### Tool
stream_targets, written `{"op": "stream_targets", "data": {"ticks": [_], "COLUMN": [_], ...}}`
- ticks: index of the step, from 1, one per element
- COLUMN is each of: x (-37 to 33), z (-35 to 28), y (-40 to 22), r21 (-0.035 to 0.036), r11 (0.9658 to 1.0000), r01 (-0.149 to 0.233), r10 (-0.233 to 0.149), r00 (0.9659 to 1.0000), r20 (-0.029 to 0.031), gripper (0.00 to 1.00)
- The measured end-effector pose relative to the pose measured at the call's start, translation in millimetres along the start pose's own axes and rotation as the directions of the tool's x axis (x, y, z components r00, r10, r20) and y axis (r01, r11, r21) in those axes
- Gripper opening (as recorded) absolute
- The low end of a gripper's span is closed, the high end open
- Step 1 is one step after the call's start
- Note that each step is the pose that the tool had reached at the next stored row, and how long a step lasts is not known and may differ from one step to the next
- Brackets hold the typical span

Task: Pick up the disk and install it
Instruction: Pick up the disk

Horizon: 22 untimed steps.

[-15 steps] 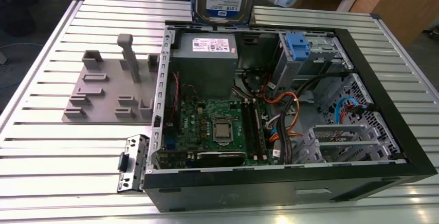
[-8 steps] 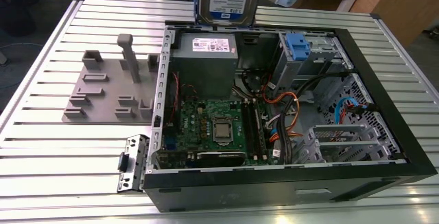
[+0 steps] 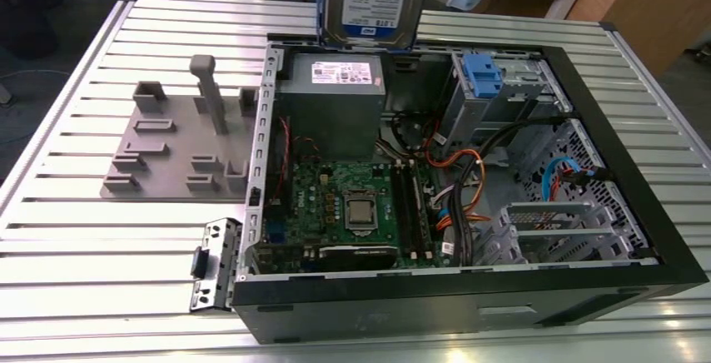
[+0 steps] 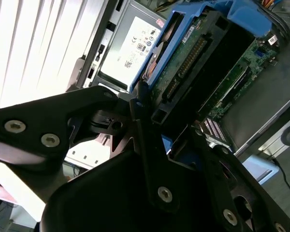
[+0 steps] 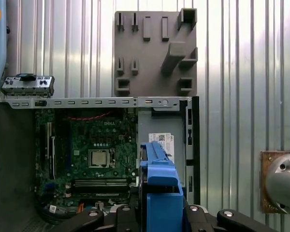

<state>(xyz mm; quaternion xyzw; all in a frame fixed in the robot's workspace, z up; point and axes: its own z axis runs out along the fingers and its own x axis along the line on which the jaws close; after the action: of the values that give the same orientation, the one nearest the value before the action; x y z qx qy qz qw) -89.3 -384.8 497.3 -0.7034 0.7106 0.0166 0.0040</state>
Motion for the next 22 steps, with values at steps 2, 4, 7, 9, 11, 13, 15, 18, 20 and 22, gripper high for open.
{"op": "stream_targets", "data": {"ticks": [2,4,7,9,11,13,15,18,20,22], "x": [3.0,6.0,10.0,12.6,15.0,17.4,19.9,23.2,25.4,27.8], "z": [-0.1,-0.2,-0.3,-0.4,-0.5,-0.6,-0.6,-0.7,-0.8,-0.9], "y": [-0.5,-1.0,-1.5,-2.0,-2.5,-2.9,-3.4,-4.2,-4.7,-5.2], "r21": [0.0000,0.0000,0.0001,0.0000,0.0000,0.0000,0.0000,0.0000,0.0000,0.0000], "r11": [1.0000,1.0000,1.0000,1.0000,1.0000,1.0000,1.0000,1.0000,1.0000,1.0000], "r01": [0.000,0.000,0.000,0.000,0.000,0.000,0.000,0.000,0.000,0.000], "r10": [0.000,0.000,0.000,0.000,0.000,0.000,0.000,0.000,0.000,0.000], "r00": [1.0000,1.0000,1.0000,1.0000,1.0000,1.0000,1.0000,1.0000,1.0000,1.0000], "r20": [-0.0001,-0.0001,0.0000,0.0000,0.0000,-0.0001,0.0000,0.0000,0.0000,-0.0001], "gripper": [0.36,0.36,0.36,0.36,0.36,0.36,0.36,0.36,0.36,0.36]}}
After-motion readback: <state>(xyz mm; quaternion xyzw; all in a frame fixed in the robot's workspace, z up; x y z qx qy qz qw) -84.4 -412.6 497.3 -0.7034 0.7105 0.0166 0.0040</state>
